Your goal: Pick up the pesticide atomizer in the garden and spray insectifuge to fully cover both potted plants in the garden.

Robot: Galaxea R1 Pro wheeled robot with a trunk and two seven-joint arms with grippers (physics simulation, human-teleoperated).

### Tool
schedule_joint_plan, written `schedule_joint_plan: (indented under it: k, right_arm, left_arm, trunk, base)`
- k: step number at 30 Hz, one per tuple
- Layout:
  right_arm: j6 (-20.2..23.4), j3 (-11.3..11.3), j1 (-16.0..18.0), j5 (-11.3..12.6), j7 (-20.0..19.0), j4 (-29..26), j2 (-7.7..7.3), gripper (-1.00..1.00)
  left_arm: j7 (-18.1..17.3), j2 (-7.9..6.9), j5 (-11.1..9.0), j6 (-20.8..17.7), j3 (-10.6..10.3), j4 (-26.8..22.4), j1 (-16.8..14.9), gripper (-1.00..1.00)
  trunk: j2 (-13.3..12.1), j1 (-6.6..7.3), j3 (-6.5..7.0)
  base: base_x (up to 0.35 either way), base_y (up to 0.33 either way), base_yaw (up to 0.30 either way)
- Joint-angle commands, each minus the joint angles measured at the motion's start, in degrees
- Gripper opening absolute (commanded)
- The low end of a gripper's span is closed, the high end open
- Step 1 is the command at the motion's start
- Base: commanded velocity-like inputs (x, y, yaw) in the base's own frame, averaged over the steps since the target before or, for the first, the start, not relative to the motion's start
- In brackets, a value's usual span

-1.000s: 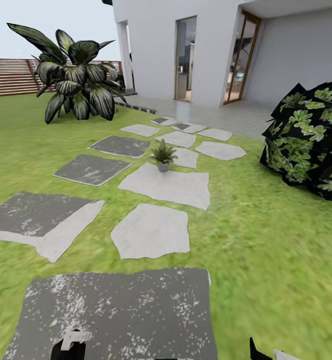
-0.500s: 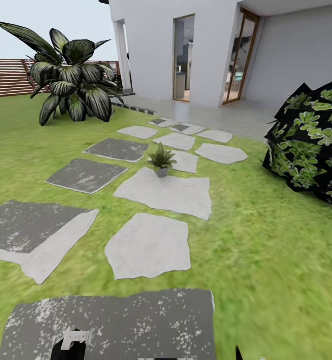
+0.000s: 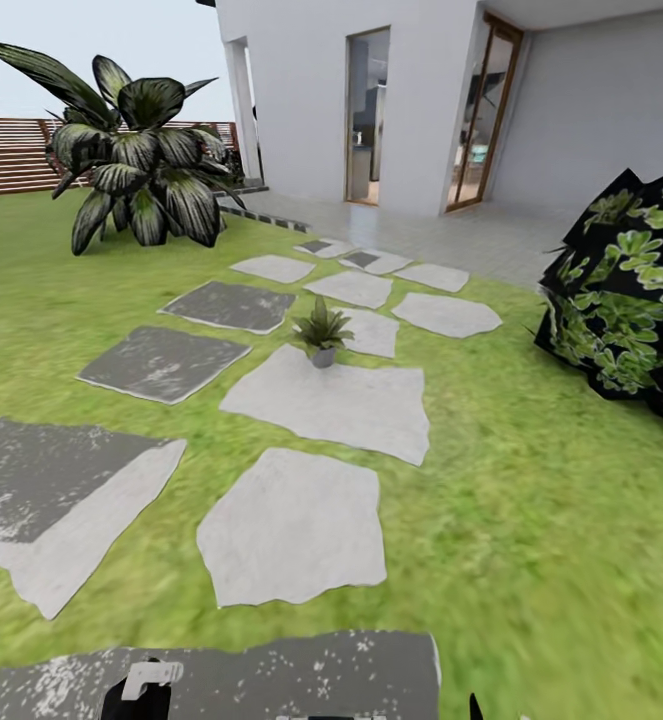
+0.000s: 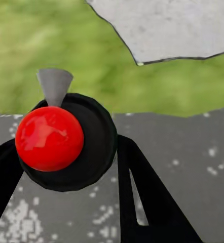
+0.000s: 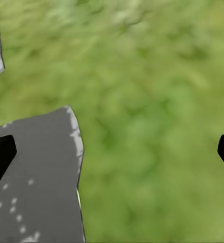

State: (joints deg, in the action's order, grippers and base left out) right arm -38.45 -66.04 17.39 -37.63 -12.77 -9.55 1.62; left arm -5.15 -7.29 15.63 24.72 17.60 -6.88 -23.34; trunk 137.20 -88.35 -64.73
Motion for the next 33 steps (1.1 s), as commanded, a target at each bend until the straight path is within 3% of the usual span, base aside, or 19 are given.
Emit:
schedule_joint_plan:
  k: [1, 33]
  right_arm:
    - [0.0, -0.5, 0.0, -0.1, -0.5, -0.1, 0.05, 1.00]
    - [0.0, -0.5, 0.0, -0.1, -0.5, -0.1, 0.05, 1.00]
  left_arm:
    - [-0.4, 0.00, 0.3, 0.2, 0.5, 0.0, 0.0, -1.00]
    - [-0.4, 0.09, 0.4, 0.2, 0.5, 0.3, 0.0, -1.00]
  trunk:
    - [0.0, -0.02, -0.05]
    - [0.0, -0.02, -0.05]
  base:
    - [0.337, 0.000, 0.000]
    - [0.337, 0.000, 0.000]
